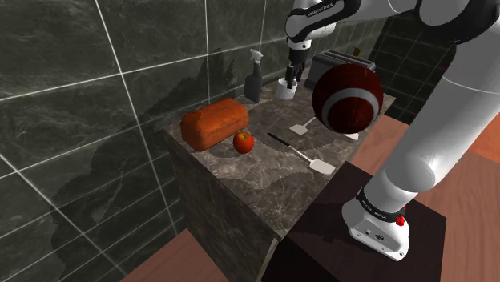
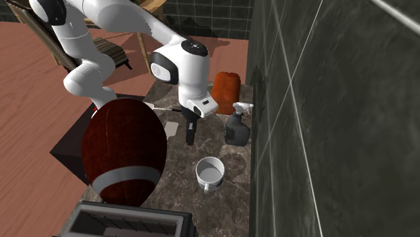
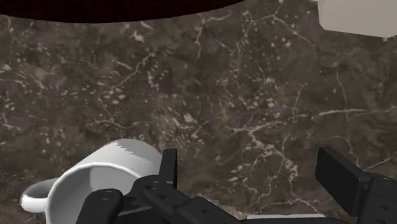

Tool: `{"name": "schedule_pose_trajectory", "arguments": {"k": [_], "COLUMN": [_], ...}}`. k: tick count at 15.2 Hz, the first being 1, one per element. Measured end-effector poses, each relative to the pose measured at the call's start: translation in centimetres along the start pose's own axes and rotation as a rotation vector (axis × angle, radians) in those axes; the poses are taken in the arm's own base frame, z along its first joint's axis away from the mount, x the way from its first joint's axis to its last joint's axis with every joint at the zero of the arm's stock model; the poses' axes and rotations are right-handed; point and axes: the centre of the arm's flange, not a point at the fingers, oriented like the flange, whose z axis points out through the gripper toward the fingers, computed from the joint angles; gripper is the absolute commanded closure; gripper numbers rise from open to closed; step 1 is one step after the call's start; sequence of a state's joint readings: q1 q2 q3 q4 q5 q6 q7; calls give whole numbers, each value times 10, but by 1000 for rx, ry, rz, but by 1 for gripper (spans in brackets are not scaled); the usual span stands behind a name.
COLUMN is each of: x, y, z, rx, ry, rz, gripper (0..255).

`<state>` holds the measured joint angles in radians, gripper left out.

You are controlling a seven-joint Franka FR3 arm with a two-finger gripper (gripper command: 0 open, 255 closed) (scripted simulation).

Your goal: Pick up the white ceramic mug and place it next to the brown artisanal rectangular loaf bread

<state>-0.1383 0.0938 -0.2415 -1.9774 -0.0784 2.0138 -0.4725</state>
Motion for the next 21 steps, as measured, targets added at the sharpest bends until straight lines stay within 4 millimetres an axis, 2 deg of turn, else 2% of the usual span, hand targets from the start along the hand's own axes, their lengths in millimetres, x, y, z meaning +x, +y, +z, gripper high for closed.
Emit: {"name": "schedule_pose_trajectory", "arguments": {"k": [2,6,7,9,15,21], "x": [19,60,64,68,70,71], "y": [14,51,56,62,62,63], "z": [11,19,24,32,63,67], "rx": [2,6,7,8,8,8], "ry": [10,33,37,40,41,42], "rz": [-6,-17,-19,-21,-22,-22], "gripper": [0,0,0,0,0,0]}}
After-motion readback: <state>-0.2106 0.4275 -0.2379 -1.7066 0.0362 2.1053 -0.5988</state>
